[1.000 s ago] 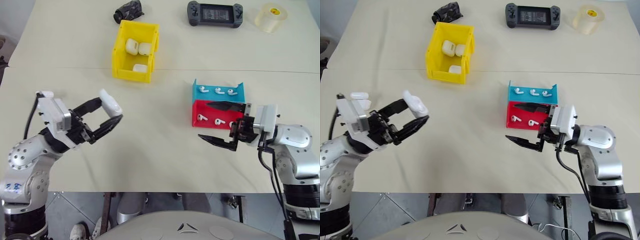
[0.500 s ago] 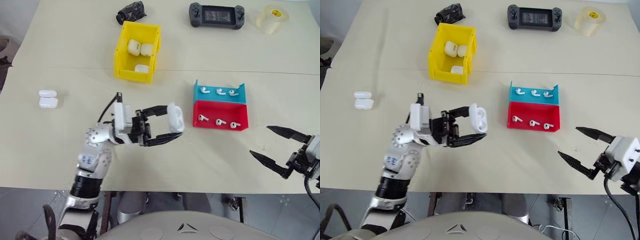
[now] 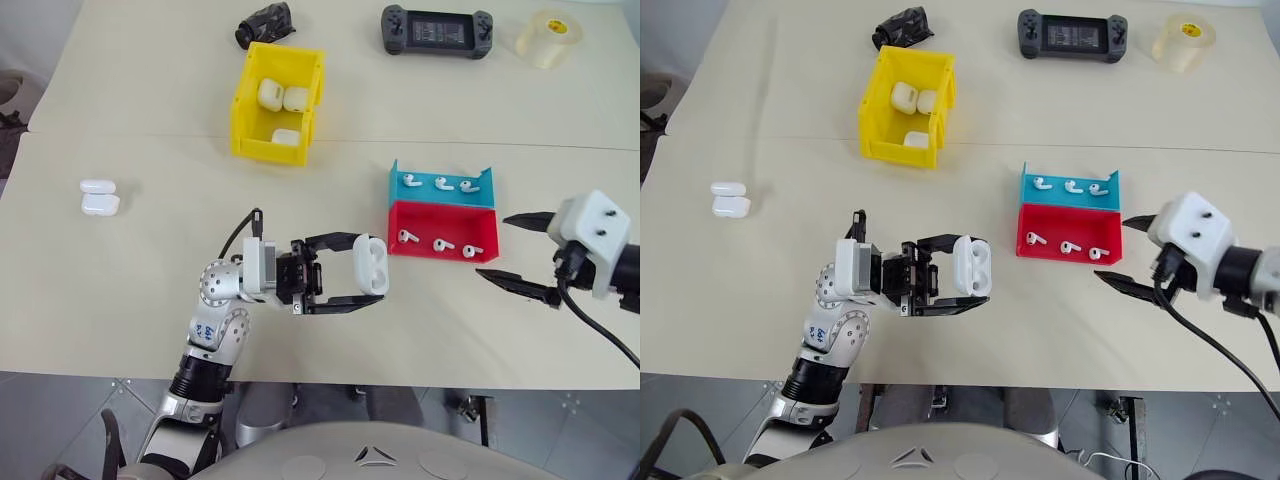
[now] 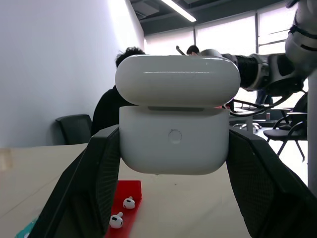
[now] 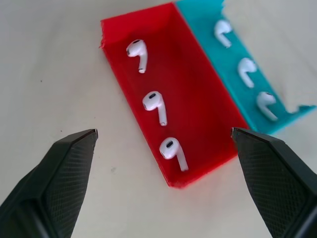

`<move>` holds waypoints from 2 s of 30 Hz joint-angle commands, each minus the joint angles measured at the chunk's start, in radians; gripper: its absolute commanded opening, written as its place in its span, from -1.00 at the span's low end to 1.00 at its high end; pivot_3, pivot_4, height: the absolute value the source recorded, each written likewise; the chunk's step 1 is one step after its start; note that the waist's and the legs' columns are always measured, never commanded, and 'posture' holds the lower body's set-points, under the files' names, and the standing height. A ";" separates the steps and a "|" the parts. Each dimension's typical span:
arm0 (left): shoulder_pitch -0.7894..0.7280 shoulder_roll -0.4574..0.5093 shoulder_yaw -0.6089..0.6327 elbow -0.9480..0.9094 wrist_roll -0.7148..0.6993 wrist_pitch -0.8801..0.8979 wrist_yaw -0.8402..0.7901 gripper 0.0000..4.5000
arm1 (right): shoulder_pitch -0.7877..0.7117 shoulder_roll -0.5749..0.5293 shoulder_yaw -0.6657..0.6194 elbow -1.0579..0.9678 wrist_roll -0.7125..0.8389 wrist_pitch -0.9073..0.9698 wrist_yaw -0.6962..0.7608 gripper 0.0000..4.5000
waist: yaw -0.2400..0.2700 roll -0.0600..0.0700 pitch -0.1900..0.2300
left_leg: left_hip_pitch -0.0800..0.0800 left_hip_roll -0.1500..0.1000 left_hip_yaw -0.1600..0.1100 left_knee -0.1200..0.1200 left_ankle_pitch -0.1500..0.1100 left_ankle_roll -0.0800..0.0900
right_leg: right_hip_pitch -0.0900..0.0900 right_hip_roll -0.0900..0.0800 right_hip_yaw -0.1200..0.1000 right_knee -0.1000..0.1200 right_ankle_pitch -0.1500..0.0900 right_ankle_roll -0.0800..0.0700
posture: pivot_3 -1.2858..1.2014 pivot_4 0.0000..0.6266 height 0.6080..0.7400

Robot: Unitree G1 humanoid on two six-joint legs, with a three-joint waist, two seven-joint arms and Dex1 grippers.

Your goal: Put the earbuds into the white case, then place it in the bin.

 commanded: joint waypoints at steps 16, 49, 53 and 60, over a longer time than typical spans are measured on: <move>0.045 0.031 -0.001 -0.064 -0.020 0.001 0.019 0.24 | -0.470 -0.074 0.560 0.193 -0.422 -0.207 0.238 1.00 | -0.004 0.000 0.000 | -0.003 -0.002 -0.002 0.000 0.000 0.000 | 0.000 -0.001 -0.003 -0.003 0.000 0.000 | 0.03 -0.52 1.00; 0.052 0.055 -0.009 -0.105 -0.030 0.042 0.042 0.24 | -0.512 0.015 0.596 0.378 -0.653 -0.437 0.333 -0.31 | -0.004 0.000 0.000 | -0.002 -0.002 -0.002 0.001 0.000 0.000 | 0.000 -0.001 -0.003 -0.002 0.000 0.000 | 0.03 -0.52 1.00; 0.051 0.054 -0.009 -0.105 -0.027 0.041 0.045 0.24 | -0.520 0.028 0.596 0.390 -0.657 -0.456 0.345 -0.31 | -0.004 0.000 0.000 | -0.002 -0.002 -0.002 0.001 0.000 0.000 | 0.000 -0.001 -0.003 -0.001 0.000 0.000 | 0.03 -0.52 1.00; 0.053 0.055 -0.009 -0.108 -0.026 0.040 0.049 0.24 | -0.525 0.048 0.597 0.396 -0.661 -0.462 0.355 -0.31 | -0.006 0.000 0.000 | -0.002 -0.002 -0.002 0.001 0.000 0.000 | 0.000 -0.001 -0.003 -0.001 0.000 0.000 | 0.03 -0.52 1.00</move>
